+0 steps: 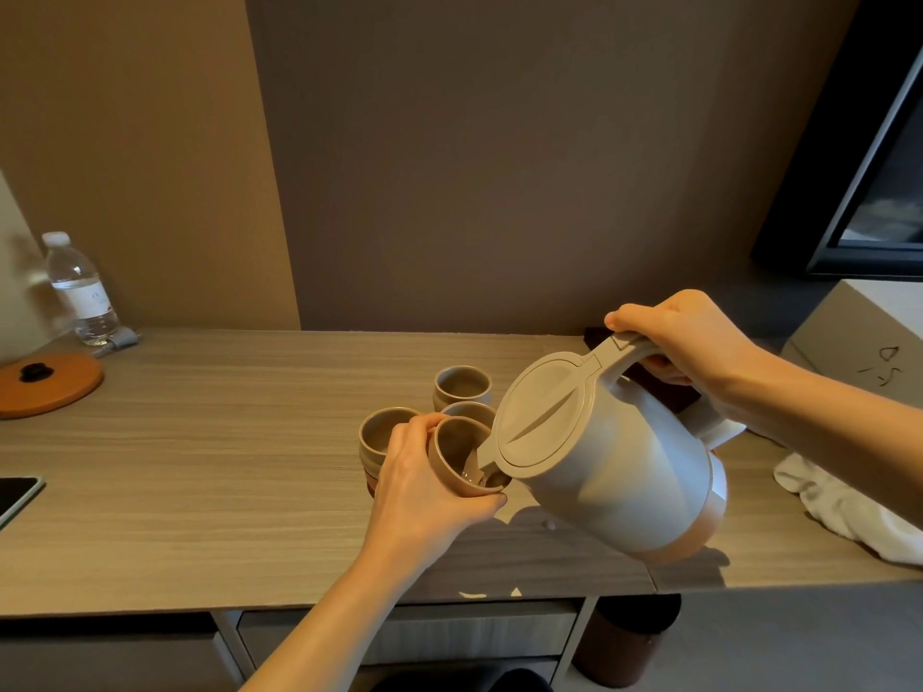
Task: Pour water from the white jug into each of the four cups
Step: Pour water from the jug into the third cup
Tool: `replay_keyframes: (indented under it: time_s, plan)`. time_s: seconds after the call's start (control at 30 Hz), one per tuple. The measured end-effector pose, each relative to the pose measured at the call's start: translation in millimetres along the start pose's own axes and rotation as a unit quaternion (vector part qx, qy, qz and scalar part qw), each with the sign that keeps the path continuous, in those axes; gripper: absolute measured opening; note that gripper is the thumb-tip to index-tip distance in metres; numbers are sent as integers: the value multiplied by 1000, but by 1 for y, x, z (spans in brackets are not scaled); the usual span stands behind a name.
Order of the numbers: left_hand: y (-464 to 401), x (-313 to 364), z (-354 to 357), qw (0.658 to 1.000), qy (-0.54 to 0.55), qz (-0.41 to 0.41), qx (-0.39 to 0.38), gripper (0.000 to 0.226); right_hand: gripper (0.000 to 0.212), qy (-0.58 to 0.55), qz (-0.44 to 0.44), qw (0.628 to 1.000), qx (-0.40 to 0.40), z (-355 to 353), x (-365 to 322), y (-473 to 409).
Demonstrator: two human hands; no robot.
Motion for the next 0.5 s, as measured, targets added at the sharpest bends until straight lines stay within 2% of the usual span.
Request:
replay_keyframes:
  time_s: [0.5]
  plan:
    - [2,-3,3,1000,12,-9,8,86,40,14,-9,1000,-8,1,0,-2]
Point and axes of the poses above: each hand's wrist, its own y-axis away from the middle knuckle, its own z-axis out of the palm, x = y × z, the point moved 4 cm from there along -y, towards the middle knuckle, and after that the axes turned 2 degrees about -y, right-handed, at the moved point
